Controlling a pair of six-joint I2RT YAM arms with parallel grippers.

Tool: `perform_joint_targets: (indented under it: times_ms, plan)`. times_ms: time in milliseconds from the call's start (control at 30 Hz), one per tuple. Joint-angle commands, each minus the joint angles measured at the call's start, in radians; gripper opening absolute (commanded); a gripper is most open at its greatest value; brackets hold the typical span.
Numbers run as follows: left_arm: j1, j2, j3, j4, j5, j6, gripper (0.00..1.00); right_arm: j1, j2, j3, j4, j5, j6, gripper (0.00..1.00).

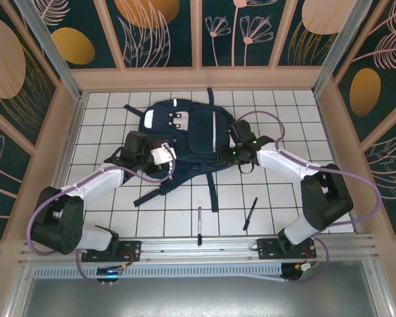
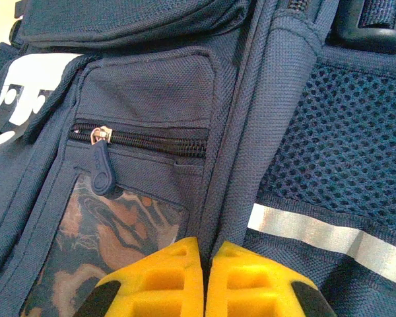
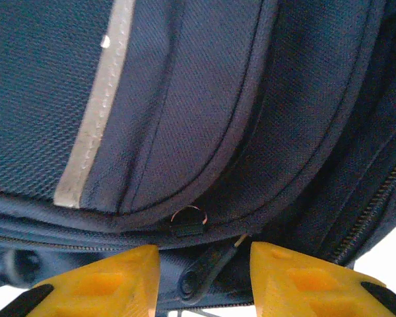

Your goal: Pack the student bag

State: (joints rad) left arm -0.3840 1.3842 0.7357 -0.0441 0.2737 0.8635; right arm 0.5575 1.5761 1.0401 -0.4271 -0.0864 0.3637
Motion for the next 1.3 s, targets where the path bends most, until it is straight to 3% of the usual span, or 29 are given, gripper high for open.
perform_joint_targets:
  times_ms: [0, 333, 567, 800, 933, 1067, 1133, 1167, 1233, 1267]
  plan:
    - [0.006, -0.011, 0.047, 0.007, 0.051, -0.038, 0.0, 0.042, 0.062, 0.034, -0.039, 0.078, 0.034, 0.4]
    - [0.025, 0.006, 0.063, 0.011, 0.059, -0.056, 0.0, 0.096, 0.139, 0.065, -0.087, 0.238, 0.022, 0.38]
    - [0.037, -0.008, 0.042, 0.019, 0.042, -0.016, 0.0, 0.043, 0.107, 0.055, -0.09, 0.282, -0.028, 0.0]
    - [0.062, -0.007, 0.021, 0.037, -0.022, 0.01, 0.0, -0.039, 0.006, 0.039, -0.106, 0.287, -0.053, 0.0]
    - [0.141, 0.013, 0.022, 0.088, -0.056, -0.059, 0.0, -0.102, -0.005, 0.0, -0.107, 0.217, -0.094, 0.0]
    - [0.193, 0.039, 0.049, 0.148, -0.099, -0.114, 0.0, -0.088, -0.021, -0.048, -0.096, 0.185, -0.118, 0.0]
    - [0.206, 0.066, 0.074, 0.195, -0.128, -0.15, 0.09, -0.069, -0.039, -0.065, -0.073, 0.115, -0.13, 0.0]
    - [0.212, 0.095, 0.095, 0.241, -0.188, -0.206, 0.18, -0.049, -0.048, -0.068, -0.057, 0.068, -0.151, 0.0]
    - [0.221, 0.181, 0.184, 0.276, -0.364, -0.385, 0.5, 0.012, -0.054, -0.063, -0.021, 0.009, -0.186, 0.0]
    - [0.228, 0.24, 0.28, 0.214, -0.413, -0.48, 0.58, 0.043, -0.048, -0.046, -0.006, -0.003, -0.183, 0.0]
